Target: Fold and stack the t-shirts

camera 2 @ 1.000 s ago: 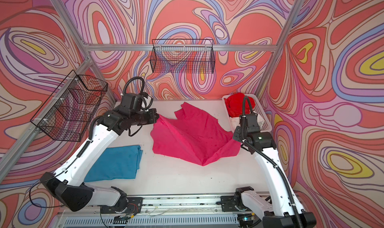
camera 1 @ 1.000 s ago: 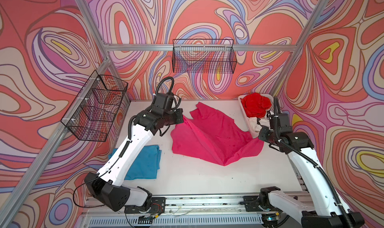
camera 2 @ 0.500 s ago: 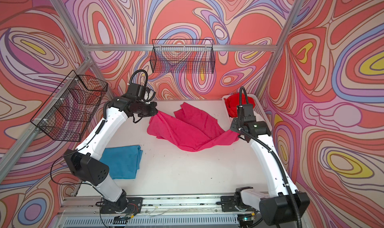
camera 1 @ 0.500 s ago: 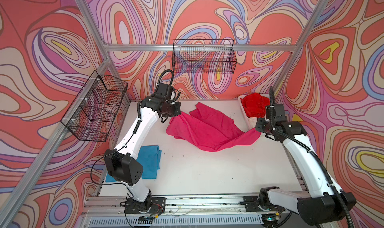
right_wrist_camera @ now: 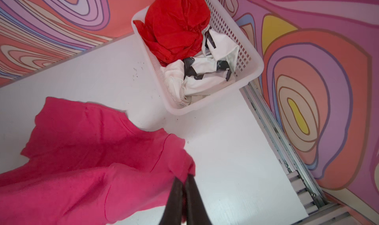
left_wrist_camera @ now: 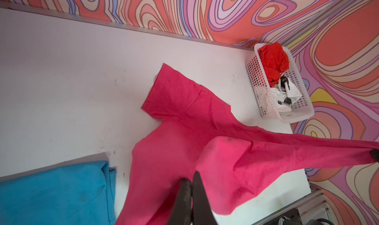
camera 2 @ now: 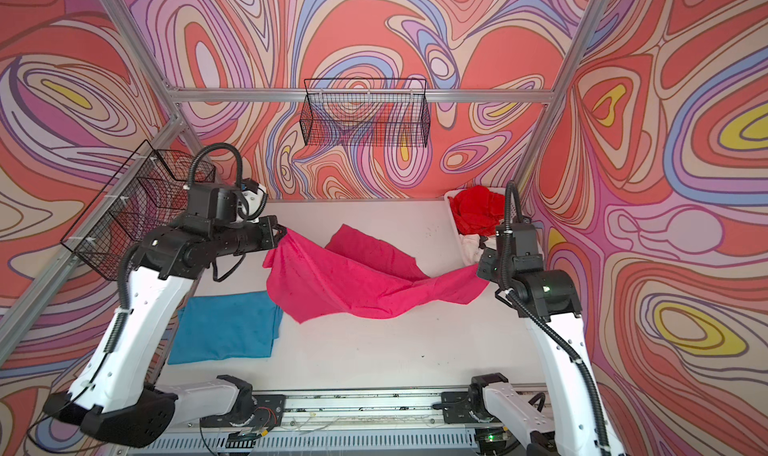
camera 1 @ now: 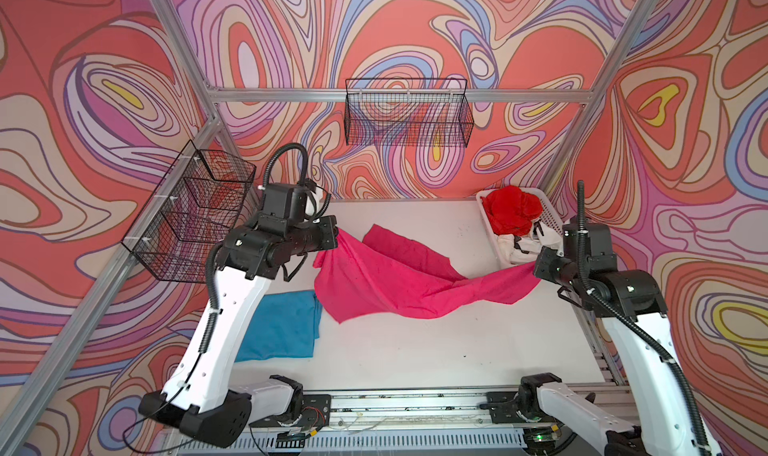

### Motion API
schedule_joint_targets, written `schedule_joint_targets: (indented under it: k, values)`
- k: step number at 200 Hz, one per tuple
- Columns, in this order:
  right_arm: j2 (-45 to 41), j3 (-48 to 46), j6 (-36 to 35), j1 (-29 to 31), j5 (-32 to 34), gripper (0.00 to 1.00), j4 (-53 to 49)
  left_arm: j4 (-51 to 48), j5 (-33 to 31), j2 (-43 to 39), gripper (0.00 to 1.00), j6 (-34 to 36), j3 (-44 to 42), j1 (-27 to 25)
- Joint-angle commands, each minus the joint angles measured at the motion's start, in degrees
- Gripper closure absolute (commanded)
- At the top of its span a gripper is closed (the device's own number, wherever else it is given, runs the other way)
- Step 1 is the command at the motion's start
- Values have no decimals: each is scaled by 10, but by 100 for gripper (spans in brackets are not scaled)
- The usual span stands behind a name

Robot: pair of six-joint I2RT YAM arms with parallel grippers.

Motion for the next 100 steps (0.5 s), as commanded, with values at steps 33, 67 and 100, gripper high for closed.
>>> schedule_joint_targets:
  k: [33,67,100]
  values:
    - [44,-106,-10,-4,3,100,110,81,10,259,100,51,61,3]
    - [43,-150,-10,-3,-12,100,121,106,-22,257,42,28,-9,3]
    - [32,-188,0,-3,-36,100,121,121,-62,91,17,-60,-221,-27]
